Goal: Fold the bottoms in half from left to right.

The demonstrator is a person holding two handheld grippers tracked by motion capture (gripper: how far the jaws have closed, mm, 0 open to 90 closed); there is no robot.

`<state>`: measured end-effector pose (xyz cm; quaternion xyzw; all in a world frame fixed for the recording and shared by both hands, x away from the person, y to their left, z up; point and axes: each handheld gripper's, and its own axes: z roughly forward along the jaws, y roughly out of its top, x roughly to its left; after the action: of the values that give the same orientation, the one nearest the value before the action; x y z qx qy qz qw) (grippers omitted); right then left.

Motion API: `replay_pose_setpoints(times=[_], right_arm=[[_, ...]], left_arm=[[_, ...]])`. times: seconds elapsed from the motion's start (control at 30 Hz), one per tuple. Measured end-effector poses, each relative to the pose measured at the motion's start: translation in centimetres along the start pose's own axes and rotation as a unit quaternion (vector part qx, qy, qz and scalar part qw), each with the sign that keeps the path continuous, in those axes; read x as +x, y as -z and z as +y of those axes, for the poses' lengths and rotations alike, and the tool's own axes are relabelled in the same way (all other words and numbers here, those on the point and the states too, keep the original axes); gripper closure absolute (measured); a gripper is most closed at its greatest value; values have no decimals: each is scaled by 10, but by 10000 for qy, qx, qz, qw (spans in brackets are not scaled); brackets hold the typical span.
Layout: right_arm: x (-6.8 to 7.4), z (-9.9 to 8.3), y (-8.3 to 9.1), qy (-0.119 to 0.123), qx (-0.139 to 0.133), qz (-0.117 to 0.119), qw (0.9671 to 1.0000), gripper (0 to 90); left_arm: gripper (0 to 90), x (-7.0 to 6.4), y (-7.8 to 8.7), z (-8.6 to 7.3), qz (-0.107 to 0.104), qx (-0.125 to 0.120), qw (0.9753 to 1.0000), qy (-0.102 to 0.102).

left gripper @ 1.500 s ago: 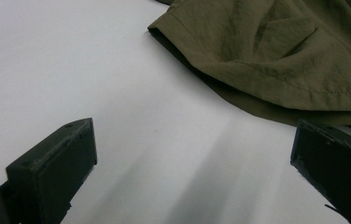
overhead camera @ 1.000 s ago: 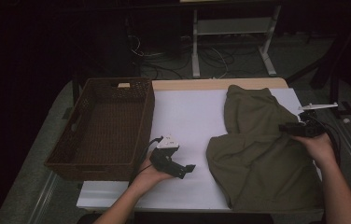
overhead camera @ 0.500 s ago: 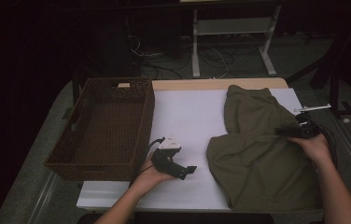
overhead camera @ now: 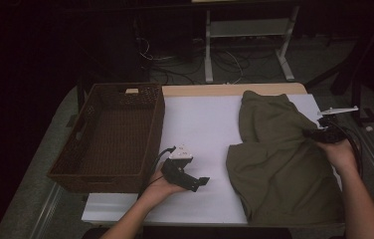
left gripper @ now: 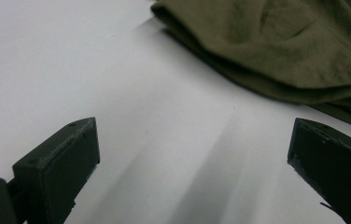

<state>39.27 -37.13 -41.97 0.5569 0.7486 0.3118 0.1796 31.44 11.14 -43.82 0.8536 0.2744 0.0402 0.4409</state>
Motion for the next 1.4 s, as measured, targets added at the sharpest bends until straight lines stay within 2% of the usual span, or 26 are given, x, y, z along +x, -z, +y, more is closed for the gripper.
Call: replay_pose_setpoints(times=[0.1, 0.3, 0.43, 0.6, 0.63, 0.67, 0.7, 0.77, 0.83, 0.93, 0.97, 1.0, 1.03, 1.13, 1.17, 1.2, 1.23, 1.27, 1.3, 1.4], right_arm=[[-13, 0, 4, -91, -55, -236, 9997, 883], [-29, -4, 3, -287, -51, -343, 9990, 883], [-39, -9, 0, -378, 74, -475, 9981, 883], [-41, -13, -4, -421, 110, -433, 9981, 870], [-40, -13, -2, -413, 73, -442, 9981, 815], [-40, -13, -2, -413, 73, -442, 9981, 815], [-38, -12, 1, -433, -19, -360, 9984, 708], [-37, -11, 2, -446, -47, -328, 9985, 695], [-30, -8, 9, -385, -145, -213, 9989, 604], [-25, -6, 12, -335, -212, -112, 9992, 552], [-19, -4, 14, -257, -241, 15, 9994, 510], [-19, -4, 14, -257, -241, 15, 9994, 510], [-11, -2, 13, -118, -227, 200, 9995, 481], [-5, -1, 13, -57, -193, 287, 9994, 479], [3, 1, 14, 37, -231, 451, 9987, 464], [3, 1, 14, 37, -231, 451, 9987, 464], [11, 3, 14, 169, -247, 617, 9976, 465], [11, 3, 14, 169, -247, 617, 9976, 465], [19, 4, 13, 261, -253, 801, 9961, 471], [25, 5, 12, 353, -232, 896, 9951, 468]], left_arm=[[20, 0, 0, 0, 4, 2, 10000, 2], [19, 1, 0, 0, 19, 18, 10000, 20], [19, 2, 0, -1, 24, 40, 10000, 28], [19, 3, 1, -1, 35, 26, 10000, 42], [19, 3, 1, -1, 35, 28, 10000, 41], [19, 3, 1, -1, 35, 28, 10000, 40], [20, 2, 1, -1, 33, 27, 10000, 41], [19, 2, 1, -1, 31, 32, 10000, 30], [20, 2, 1, -1, 28, 28, 10000, 29], [19, 2, 1, -1, 2, 14, 10000, 34], [19, 2, 1, -1, -18, 4, 10000, 35], [19, 2, 1, -1, -18, 4, 10000, 35], [19, 2, 1, -1, -40, -5, 10000, 44], [19, 2, 0, -1, -58, -2, 10000, 42], [19, 2, 0, -1, -63, 3, 10000, 43], [19, 2, 1, -1, -72, 1, 10000, 42], [19, 2, 1, -1, -75, -4, 10000, 37], [19, 2, 1, -1, -70, -2, 10000, 36], [19, 2, 0, -1, -76, 14, 10000, 22], [19, 1, 0, -1, -79, 18, 10000, 20]])
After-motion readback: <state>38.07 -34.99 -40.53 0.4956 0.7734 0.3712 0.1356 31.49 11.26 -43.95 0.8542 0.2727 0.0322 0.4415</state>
